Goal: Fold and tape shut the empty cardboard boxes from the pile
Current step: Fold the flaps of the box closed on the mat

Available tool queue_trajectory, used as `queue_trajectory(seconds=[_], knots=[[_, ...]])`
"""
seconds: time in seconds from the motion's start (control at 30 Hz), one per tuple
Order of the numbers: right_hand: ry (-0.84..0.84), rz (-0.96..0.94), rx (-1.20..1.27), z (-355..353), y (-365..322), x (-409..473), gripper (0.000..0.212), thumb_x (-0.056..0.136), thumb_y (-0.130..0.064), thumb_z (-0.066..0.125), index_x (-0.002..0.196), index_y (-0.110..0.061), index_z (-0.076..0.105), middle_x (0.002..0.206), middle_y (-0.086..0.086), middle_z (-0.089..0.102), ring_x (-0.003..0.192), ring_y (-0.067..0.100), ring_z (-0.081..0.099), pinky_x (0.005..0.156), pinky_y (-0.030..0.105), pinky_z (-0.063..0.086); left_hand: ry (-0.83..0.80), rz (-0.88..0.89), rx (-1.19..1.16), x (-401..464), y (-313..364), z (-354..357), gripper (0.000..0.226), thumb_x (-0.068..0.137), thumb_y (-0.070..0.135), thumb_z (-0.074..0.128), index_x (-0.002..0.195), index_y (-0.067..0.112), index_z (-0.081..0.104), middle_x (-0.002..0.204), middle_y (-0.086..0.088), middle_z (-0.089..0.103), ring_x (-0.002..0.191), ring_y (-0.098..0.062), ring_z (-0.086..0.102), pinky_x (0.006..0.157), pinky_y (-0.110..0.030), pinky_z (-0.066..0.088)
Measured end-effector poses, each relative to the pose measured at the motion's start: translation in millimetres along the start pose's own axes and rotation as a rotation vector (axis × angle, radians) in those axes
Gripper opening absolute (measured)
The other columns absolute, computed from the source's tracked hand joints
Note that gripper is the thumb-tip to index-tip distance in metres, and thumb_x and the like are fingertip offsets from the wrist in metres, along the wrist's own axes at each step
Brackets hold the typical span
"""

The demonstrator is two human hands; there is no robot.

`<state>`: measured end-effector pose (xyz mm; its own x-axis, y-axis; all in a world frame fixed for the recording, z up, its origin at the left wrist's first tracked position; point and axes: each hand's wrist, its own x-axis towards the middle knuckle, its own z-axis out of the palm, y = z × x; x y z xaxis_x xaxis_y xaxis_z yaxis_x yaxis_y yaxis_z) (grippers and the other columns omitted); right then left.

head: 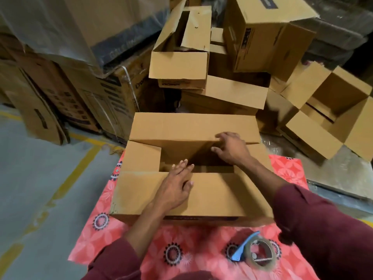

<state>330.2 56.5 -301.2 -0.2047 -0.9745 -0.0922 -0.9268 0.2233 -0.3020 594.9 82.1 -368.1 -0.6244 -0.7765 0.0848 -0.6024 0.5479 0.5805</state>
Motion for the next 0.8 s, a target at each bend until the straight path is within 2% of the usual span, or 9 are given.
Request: queue_trajectory(seconds=[0.1, 0.17, 0.3, 0.37, 0.43, 0.5, 0.57, 0.67, 0.8], knots=[[-0.097, -0.066, -0.057, 6.2, -40.2, 61.3, 0.068, 0.095, -0.057, 0.062, 0.153, -0.028, 0.042, 0.167, 0.008, 0.029, 0.152, 0.031, 0.026, 0.118, 0.056, 0.034, 0.221, -0.031, -0.046, -9.9, -29.1, -21.8, 0.048, 0.095, 0.025, 0.057, 0.142, 0.016, 0.063, 0.159, -0.007, 0.046, 0.152, -0.020, 0.037, 0.127, -0.047, 0.025], [-0.105, -0.107, -0.105, 7.0, -62.2, 93.0, 0.077, 0.095, -0.065, 0.056, 0.159, -0.029, 0.032, 0.172, 0.006, 0.011, 0.158, 0.032, 0.009, 0.122, 0.060, 0.021, 0.294, -0.115, 0.106, -22.6, -52.2, -40.3, 0.054, 0.093, 0.034, 0.061, 0.144, 0.017, 0.061, 0.161, -0.011, 0.044, 0.153, -0.029, 0.035, 0.128, -0.049, 0.015], [-0.178, -0.140, -0.125, 10.4, -101.8, 132.9, 0.087, 0.093, -0.079, 0.041, 0.163, -0.032, 0.018, 0.173, 0.002, 0.008, 0.159, 0.027, -0.005, 0.124, 0.063, -0.002, 0.253, -0.485, 0.300, -46.8, -82.0, -76.0, 0.099, 0.090, 0.074, 0.051, 0.165, 0.016, 0.022, 0.172, -0.021, 0.010, 0.160, -0.035, 0.002, 0.125, -0.052, -0.007], [-0.170, -0.142, -0.129, 12.9, -112.5, 144.2, 0.088, 0.093, -0.081, 0.037, 0.163, -0.033, 0.017, 0.173, 0.001, 0.012, 0.159, 0.027, -0.006, 0.123, 0.064, -0.007, 0.205, -0.658, 0.129, -50.3, -99.0, -81.2, 0.114, 0.088, 0.079, 0.056, 0.167, 0.014, 0.006, 0.172, -0.021, 0.002, 0.160, -0.035, -0.001, 0.127, -0.054, 0.000], [-0.182, -0.140, -0.115, 15.0, -115.0, 150.8, 0.087, 0.093, -0.081, 0.038, 0.163, -0.033, 0.018, 0.171, 0.002, 0.019, 0.159, 0.027, -0.004, 0.122, 0.064, -0.009, 0.151, -0.755, -0.124, -49.5, -113.5, -82.8, 0.124, 0.078, 0.081, 0.067, 0.166, 0.018, 0.007, 0.171, -0.015, 0.020, 0.158, -0.032, 0.021, 0.126, -0.052, 0.023], [-0.208, -0.122, -0.074, 15.1, -114.8, 152.6, 0.084, 0.094, -0.078, 0.042, 0.161, -0.032, 0.024, 0.168, 0.005, 0.028, 0.159, 0.029, 0.007, 0.122, 0.066, -0.004, 0.128, -0.810, -0.321, -48.5, -122.8, -82.5, 0.122, 0.063, 0.086, 0.071, 0.159, 0.025, 0.026, 0.153, -0.001, 0.054, 0.137, -0.027, 0.054, 0.110, -0.047, 0.047], [-0.194, -0.110, -0.054, 11.3, -116.7, 149.0, 0.080, 0.092, -0.075, 0.049, 0.157, -0.030, 0.034, 0.163, 0.009, 0.037, 0.154, 0.032, 0.024, 0.123, 0.067, 0.008, 0.140, -0.807, -0.389, -47.0, -128.2, -81.6, 0.104, 0.057, 0.083, 0.076, 0.143, 0.033, 0.047, 0.130, 0.010, 0.068, 0.117, -0.019, 0.066, 0.097, -0.040, 0.054], [0.002, -0.184, -0.090, -5.8, -127.9, 121.1, 0.066, 0.093, -0.065, 0.059, 0.145, -0.027, 0.048, 0.143, 0.007, 0.055, 0.135, 0.030, 0.050, 0.117, 0.062, 0.031, 0.165, -0.743, -0.429, -47.2, -127.4, -82.5, 0.090, 0.062, 0.078, 0.080, 0.137, 0.036, 0.053, 0.118, 0.018, 0.071, 0.108, -0.012, 0.068, 0.089, -0.033, 0.054], [0.130, -0.309, -0.049, -28.3, -141.2, 45.9, 0.038, 0.096, -0.059, 0.059, 0.121, -0.030, 0.062, 0.113, -0.007, 0.063, 0.096, 0.015, 0.063, 0.077, 0.036, 0.058, 0.177, -0.725, -0.400, -50.9, -126.7, -79.8, 0.083, 0.073, 0.073, 0.080, 0.140, 0.032, 0.052, 0.122, 0.016, 0.070, 0.110, -0.013, 0.066, 0.089, -0.032, 0.052]])
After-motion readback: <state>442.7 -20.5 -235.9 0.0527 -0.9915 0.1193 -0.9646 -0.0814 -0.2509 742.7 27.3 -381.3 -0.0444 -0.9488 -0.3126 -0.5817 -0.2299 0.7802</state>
